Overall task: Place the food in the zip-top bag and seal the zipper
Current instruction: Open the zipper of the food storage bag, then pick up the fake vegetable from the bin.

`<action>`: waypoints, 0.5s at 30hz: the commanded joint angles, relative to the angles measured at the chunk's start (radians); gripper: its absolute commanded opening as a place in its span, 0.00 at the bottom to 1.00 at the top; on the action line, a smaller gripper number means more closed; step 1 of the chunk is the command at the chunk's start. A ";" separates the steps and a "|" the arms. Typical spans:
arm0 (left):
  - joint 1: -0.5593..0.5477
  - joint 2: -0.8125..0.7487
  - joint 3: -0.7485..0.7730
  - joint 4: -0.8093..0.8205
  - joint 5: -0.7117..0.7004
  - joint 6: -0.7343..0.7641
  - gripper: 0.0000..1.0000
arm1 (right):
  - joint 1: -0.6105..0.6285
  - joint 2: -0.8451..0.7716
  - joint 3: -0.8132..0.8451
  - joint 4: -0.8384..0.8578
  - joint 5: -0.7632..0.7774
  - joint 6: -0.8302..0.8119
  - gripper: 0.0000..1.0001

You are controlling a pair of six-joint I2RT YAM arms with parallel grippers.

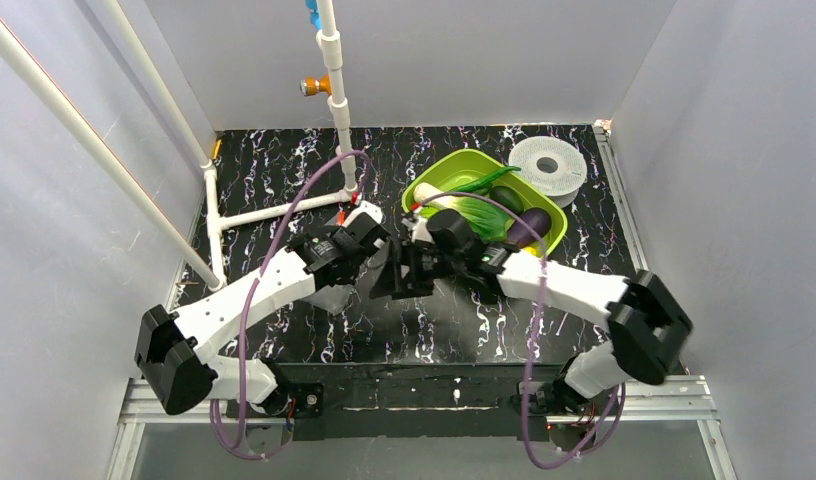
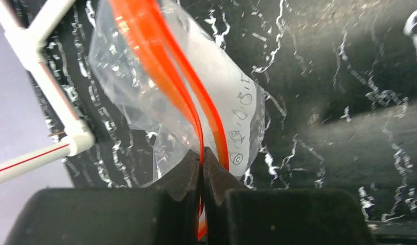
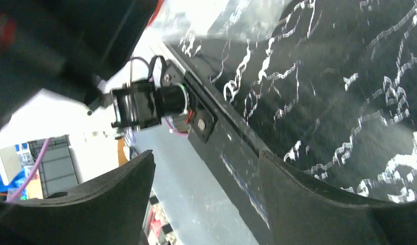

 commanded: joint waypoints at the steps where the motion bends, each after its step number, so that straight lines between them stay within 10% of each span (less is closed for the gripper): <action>1: 0.110 -0.052 -0.011 0.188 0.289 0.036 0.00 | -0.060 -0.218 -0.102 -0.101 0.075 -0.076 0.82; 6: 0.131 -0.099 0.060 0.117 0.345 0.086 0.00 | -0.200 -0.380 -0.147 -0.261 0.211 -0.153 0.82; 15: 0.131 -0.245 0.159 -0.033 -0.071 0.212 0.00 | -0.359 -0.292 0.109 -0.635 0.736 -0.365 0.88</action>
